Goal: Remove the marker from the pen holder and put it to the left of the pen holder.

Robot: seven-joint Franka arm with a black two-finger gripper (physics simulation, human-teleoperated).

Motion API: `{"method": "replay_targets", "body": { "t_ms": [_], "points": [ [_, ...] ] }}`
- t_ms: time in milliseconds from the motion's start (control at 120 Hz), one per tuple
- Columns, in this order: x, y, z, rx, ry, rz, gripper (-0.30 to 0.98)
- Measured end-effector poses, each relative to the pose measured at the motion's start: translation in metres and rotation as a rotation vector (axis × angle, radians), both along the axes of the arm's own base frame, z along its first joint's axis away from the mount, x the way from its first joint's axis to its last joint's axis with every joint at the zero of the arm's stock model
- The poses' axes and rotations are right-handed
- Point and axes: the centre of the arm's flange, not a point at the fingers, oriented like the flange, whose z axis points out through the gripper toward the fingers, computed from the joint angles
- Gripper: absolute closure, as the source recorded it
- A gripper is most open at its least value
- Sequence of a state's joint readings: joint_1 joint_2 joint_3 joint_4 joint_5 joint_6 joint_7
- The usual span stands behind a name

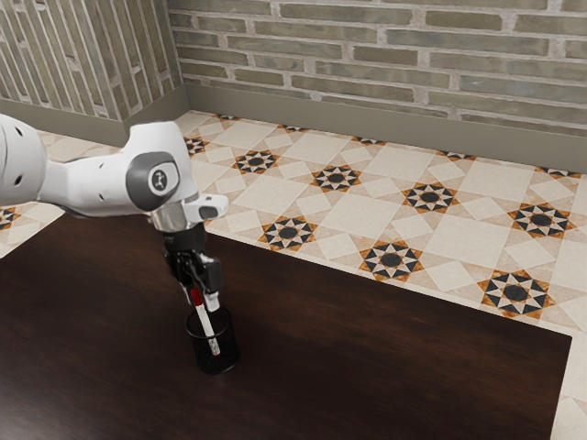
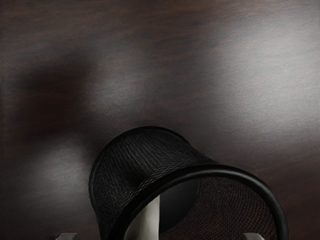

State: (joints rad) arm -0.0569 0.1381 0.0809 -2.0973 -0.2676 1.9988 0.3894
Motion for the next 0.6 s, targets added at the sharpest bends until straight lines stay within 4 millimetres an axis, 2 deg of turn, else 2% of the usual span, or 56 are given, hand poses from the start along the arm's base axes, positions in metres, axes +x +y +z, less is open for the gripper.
{"method": "replay_targets", "body": {
  "t_ms": [75, 167, 383, 467, 600],
  "points": [
    [0.001, 0.0, 0.001, 0.0, -0.006, -0.005, 0.46],
    [0.001, 0.001, 0.001, 0.0, -0.009, -0.011, 0.6],
    [0.001, 0.001, 0.008, 0.005, -0.024, -0.025, 0.72],
    [0.0, 0.001, 0.043, 0.006, -0.071, -0.034, 0.74],
    [0.006, 0.003, 0.136, 0.031, -0.161, -0.077, 0.76]
  ]
}}
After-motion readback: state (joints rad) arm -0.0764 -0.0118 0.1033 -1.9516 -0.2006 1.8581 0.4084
